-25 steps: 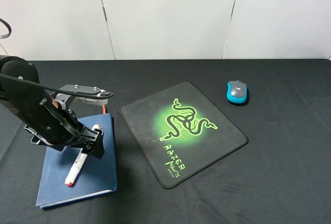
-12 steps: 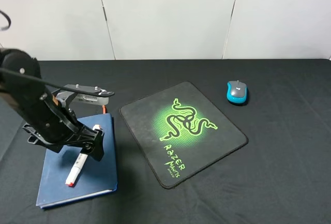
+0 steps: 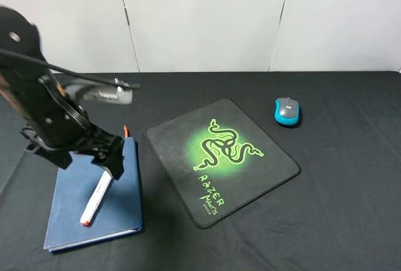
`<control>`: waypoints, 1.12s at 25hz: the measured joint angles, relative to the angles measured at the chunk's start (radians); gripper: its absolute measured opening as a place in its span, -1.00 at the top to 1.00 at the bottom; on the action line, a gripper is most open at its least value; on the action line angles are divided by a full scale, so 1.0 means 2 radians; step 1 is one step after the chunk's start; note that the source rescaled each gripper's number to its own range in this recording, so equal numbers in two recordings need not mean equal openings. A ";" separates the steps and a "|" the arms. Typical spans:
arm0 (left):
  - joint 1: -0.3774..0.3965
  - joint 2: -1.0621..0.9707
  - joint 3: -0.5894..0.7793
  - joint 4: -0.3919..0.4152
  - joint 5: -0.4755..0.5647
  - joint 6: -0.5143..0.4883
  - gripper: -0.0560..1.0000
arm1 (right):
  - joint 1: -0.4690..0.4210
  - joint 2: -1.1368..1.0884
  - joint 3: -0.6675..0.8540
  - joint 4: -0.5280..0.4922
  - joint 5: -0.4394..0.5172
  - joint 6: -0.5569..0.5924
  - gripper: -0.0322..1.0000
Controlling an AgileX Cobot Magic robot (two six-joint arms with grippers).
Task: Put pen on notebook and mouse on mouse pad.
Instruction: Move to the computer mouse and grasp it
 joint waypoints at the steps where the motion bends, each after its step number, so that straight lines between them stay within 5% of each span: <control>1: 0.000 -0.016 0.000 0.004 0.003 0.000 -1.00 | 0.000 0.000 0.000 0.000 0.000 0.000 -1.00; 16: 0.000 -0.355 0.000 0.062 0.096 0.000 -1.00 | 0.000 0.000 0.000 0.000 0.000 0.000 -1.00; 22: 0.000 -0.496 0.000 0.066 0.191 0.000 -1.00 | 0.000 0.000 0.000 0.000 0.000 0.000 -1.00; 28: 0.020 -0.604 0.007 0.089 0.198 0.010 -1.00 | 0.000 0.000 0.000 0.000 0.000 0.000 -1.00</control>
